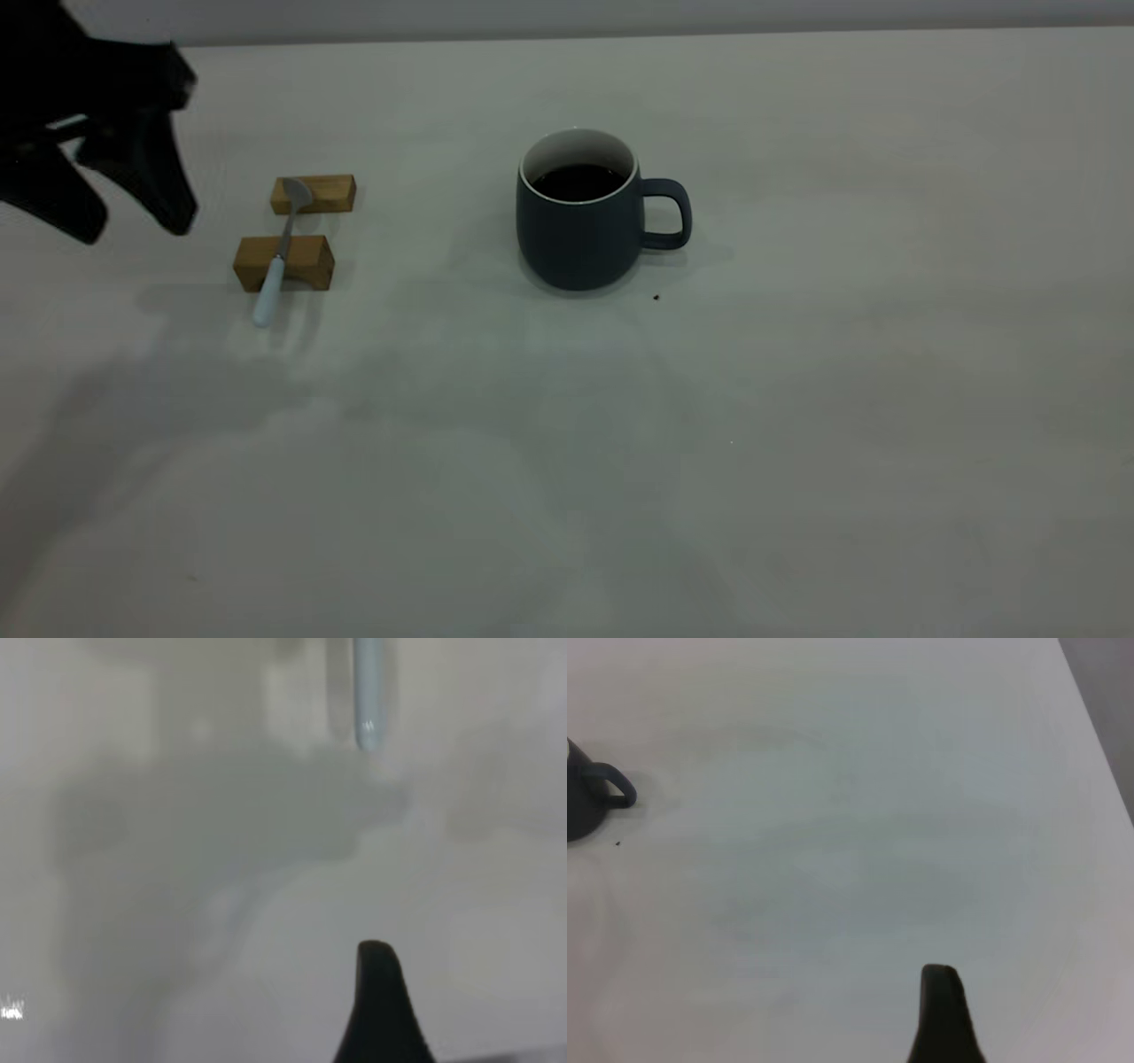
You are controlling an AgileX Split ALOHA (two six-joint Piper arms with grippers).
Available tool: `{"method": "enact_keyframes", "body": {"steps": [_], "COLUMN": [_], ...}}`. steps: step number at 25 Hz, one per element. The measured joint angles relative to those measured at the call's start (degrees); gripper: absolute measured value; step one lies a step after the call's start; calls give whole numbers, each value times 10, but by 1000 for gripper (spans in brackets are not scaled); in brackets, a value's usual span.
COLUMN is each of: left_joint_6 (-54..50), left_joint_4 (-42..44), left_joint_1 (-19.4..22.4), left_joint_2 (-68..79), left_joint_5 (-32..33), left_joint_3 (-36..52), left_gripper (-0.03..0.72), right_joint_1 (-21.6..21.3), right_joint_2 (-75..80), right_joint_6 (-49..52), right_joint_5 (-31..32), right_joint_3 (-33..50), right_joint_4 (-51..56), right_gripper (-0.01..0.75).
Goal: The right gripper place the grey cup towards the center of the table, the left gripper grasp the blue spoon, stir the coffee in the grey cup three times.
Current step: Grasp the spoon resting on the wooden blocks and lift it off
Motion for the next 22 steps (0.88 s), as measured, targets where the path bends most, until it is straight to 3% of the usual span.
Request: {"method": "enact_keyframes", "body": {"steps": [12, 22], "left_joint_6": [-12, -13], "left_joint_4": [8, 20], "left_joint_1": [0, -1], "left_joint_2": [198, 263], "left_joint_5": [-5, -24], "left_joint_3": [-142, -180], "left_gripper": [585, 585], "right_joint_1": [0, 0], "right_joint_2": [0, 0], "right_joint_6": [0, 0], "right_joint_5": [0, 0], "right_joint_3": [0, 0], "right_joint_4": [0, 0], "right_gripper": [580, 580]}}
